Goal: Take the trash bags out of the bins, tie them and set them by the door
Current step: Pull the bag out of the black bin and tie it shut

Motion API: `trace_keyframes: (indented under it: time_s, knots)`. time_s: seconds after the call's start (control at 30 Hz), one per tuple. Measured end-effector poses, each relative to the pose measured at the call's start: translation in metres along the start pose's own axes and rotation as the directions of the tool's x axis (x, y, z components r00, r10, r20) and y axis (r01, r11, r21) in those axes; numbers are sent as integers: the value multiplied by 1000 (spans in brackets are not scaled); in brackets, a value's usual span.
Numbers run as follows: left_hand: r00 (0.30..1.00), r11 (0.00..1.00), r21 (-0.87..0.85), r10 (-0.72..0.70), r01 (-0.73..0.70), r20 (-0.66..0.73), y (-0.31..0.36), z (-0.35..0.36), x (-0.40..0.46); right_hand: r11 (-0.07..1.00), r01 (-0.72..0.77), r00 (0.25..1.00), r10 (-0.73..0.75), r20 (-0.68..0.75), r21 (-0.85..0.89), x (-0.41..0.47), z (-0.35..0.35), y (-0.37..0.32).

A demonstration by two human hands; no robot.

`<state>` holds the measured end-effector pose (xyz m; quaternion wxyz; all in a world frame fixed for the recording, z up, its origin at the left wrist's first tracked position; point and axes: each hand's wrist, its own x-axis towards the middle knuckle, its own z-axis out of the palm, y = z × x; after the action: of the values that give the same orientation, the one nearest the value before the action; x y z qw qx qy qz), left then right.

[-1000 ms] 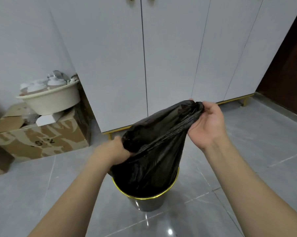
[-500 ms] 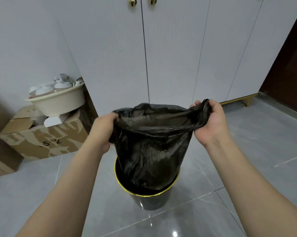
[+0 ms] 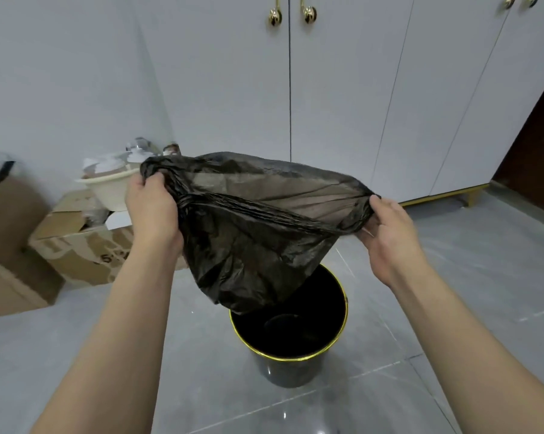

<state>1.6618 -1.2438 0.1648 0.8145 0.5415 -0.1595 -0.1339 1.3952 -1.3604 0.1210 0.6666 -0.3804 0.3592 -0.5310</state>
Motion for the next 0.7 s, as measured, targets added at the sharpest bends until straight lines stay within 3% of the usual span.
trace_keyframes:
  time_s: [0.13,0.3,0.37,0.43,0.57,0.63,0.7]
  knots:
    - [985,989,40,148,-144,-88,9,1,-6,961,7,997,14,74,-276,-16,14,12]
    - [888,950,79,311,-303,-339,42,-32,1,963,-9,982,58,178,-268,-39,49,21]
    - [831,926,194,377,-324,-409,57,-48,4,958,-18,972,84,218,-286,-46,65,27]
    - [846,902,348,383,-256,-372,61,-66,8,944,-18,961,108,256,-329,-49,82,40]
    - [967,770,622,242,-143,-78,23,-133,13,843,-8,935,197,294,-538,-43,104,89]
    - [994,673,737,18,68,-108,-12,-184,9,755,-13,927,255,275,-656,-39,105,123]
    - [936,499,809,-305,313,-174,-47,-234,2,672,-39,929,296,221,-739,-37,103,153]
